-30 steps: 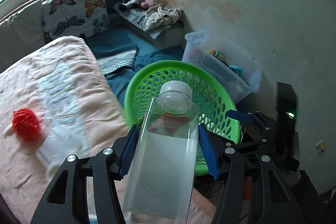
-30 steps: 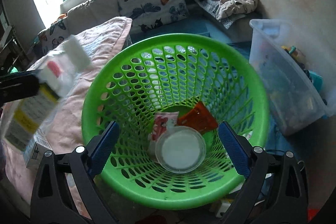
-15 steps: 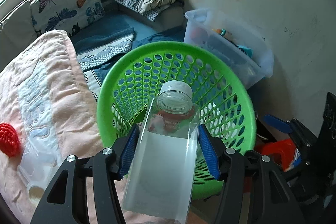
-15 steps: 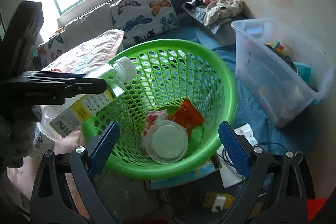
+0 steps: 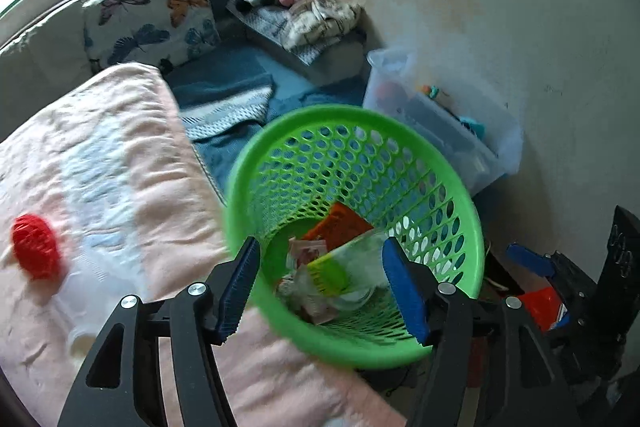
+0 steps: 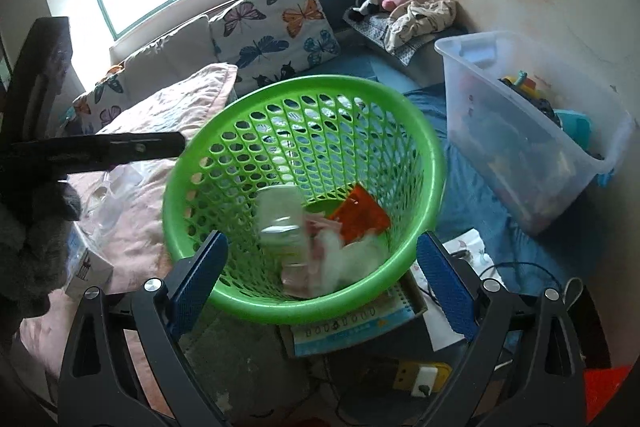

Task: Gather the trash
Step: 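Open the left gripper over the green basket to drop the bottle, then move both grippers back over the bed toward the white milk carton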

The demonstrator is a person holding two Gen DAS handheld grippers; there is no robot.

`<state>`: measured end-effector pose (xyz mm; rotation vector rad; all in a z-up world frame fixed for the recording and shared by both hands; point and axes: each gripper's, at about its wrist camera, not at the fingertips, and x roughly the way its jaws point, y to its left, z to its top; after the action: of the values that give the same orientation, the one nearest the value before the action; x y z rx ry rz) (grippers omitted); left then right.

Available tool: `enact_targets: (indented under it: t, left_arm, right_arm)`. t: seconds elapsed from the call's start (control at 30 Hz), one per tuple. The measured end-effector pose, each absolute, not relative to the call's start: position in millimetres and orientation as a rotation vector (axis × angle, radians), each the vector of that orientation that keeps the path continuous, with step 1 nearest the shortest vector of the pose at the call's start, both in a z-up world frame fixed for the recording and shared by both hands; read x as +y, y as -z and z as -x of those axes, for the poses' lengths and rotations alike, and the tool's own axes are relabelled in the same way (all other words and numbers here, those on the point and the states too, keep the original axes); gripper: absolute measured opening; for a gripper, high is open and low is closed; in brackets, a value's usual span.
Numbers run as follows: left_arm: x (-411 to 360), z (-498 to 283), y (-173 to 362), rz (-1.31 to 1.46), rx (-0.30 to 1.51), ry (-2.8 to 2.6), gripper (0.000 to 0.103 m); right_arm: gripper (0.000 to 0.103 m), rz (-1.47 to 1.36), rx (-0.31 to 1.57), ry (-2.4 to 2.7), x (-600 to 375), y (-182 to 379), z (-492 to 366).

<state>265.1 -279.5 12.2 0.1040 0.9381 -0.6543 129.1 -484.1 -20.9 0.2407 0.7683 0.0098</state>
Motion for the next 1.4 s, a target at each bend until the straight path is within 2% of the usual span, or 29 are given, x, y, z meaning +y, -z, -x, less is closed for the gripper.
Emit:
enact_targets:
  t: [0.43,0.53,0.6,1.13,1.4]
  left_arm:
    - [-170,-216,-37,-0.012,0.828,0.527,0.063]
    - [-145,-207,-33,0.002,0.825,0.494,0.065]
    - [-133,-203,-30,0.016,0.825,0.486,0.071]
    - [-40,-187,-6,0.165,0.841,0.35,0.071]
    - [-6,-187,0,0.211,0.849,0.284,0.071]
  right_arm:
    - [0.094,-0.215,0.726,-0.076,-444,1,-109]
    - [0.094,-0.209,0.724,-0.097,-432,-2,-107]
    - [0.094,-0.207,0.723,-0.112,-425,-3,-106]
    - [0.094,-0.099,0.769,-0.352,-338,-8,-123]
    - [0.093,0.043,0.81,-0.527,-279,-6,-144]
